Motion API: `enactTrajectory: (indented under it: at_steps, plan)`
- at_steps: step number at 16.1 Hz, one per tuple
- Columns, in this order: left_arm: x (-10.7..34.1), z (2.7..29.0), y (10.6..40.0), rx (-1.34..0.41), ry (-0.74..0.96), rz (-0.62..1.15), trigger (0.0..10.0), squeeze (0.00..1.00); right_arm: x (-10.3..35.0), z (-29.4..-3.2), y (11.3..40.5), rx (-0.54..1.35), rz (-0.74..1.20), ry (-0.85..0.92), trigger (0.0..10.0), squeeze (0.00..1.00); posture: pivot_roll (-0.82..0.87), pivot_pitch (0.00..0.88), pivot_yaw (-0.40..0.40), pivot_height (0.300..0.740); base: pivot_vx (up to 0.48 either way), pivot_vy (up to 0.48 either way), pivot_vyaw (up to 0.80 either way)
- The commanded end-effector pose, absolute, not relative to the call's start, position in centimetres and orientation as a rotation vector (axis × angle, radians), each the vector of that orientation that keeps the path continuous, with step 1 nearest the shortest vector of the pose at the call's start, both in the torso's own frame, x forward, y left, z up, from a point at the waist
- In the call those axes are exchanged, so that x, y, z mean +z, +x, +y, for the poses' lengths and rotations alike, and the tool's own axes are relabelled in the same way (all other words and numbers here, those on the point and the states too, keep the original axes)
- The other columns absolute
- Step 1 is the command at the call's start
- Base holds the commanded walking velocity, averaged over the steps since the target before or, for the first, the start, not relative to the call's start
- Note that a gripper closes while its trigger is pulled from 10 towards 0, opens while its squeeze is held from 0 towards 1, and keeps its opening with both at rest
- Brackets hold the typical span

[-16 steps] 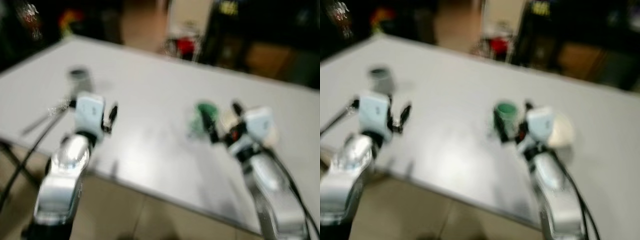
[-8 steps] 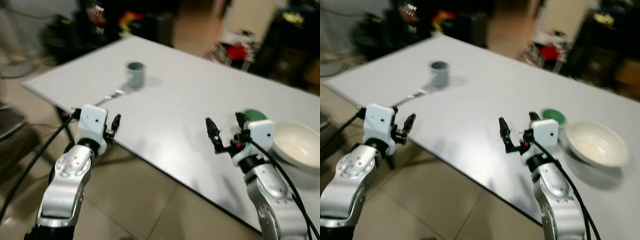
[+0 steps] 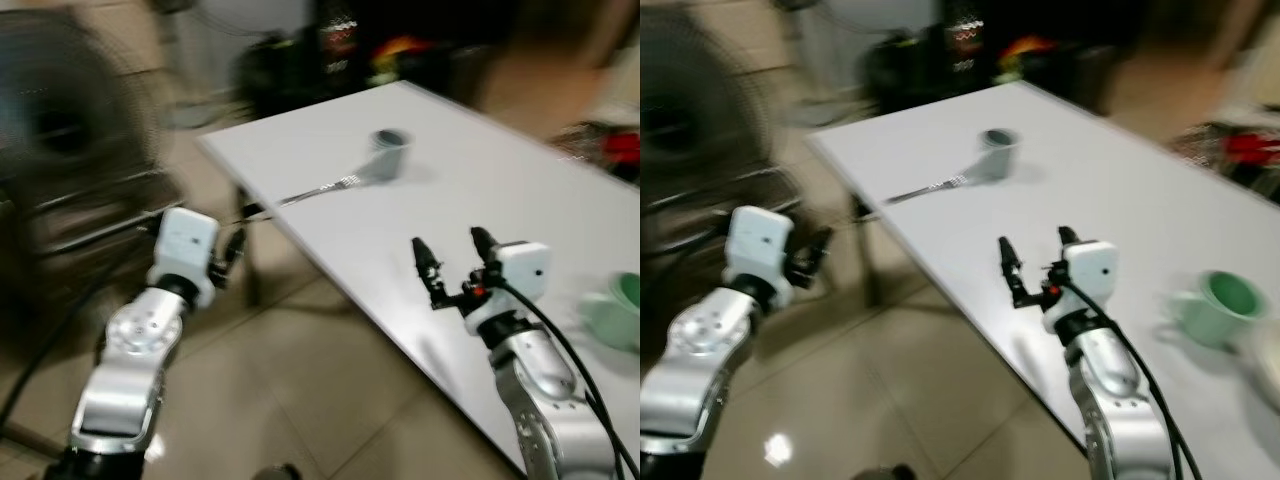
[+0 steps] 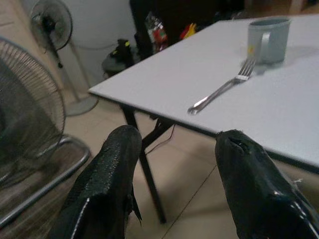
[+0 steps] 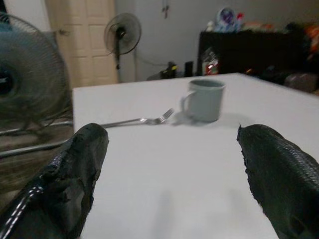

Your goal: Setting the table

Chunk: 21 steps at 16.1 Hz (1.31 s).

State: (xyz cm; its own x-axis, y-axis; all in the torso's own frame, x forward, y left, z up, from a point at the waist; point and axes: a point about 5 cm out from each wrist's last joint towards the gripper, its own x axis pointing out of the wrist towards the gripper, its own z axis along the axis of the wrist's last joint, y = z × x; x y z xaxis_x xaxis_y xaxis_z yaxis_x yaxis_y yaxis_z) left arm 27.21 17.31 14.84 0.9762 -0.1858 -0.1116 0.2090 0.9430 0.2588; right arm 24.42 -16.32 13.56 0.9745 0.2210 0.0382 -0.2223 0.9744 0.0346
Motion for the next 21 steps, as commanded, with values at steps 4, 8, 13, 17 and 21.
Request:
enactTrajectory:
  at_steps: [4, 8, 13, 17, 21]
  plan:
    - [15.7, 17.2, 27.5, -0.196, 0.278, 0.047, 10.0, 0.00, 13.5, -15.9, 24.5, 0.263, -0.042, 0.057, 10.0, 0.00, 0.02, 0.000, -0.039, 0.740, 0.000, 0.000, 0.80]
    - [15.9, 17.2, 27.6, -0.194, 0.259, 0.041, 10.0, 0.00, 13.4, -15.9, 24.6, 0.260, -0.040, 0.074, 10.0, 0.00, 0.02, 0.000, -0.038, 0.740, 0.000, 0.000, 0.80]
    - [15.9, 17.3, 27.9, -0.210, 0.279, 0.049, 10.0, 0.00, 11.8, -16.5, 24.7, 0.105, 0.033, 0.027, 10.0, 0.00, 0.02, 0.000, -0.021, 0.740, 0.000, 0.185, 0.16]
    - [15.7, 17.3, 27.9, -0.218, 0.282, 0.059, 10.0, 0.00, 12.1, -17.0, 24.9, 0.019, 0.016, -0.033, 10.0, 0.00, 0.01, 0.000, -0.006, 0.740, 0.000, 0.325, 0.00]
    - [15.6, 17.1, 28.0, -0.226, 0.281, 0.064, 10.0, 0.00, 12.2, -17.3, 24.8, 0.042, 0.032, 0.108, 10.0, 0.00, 0.01, 0.000, -0.006, 0.740, 0.000, 0.325, 0.00]
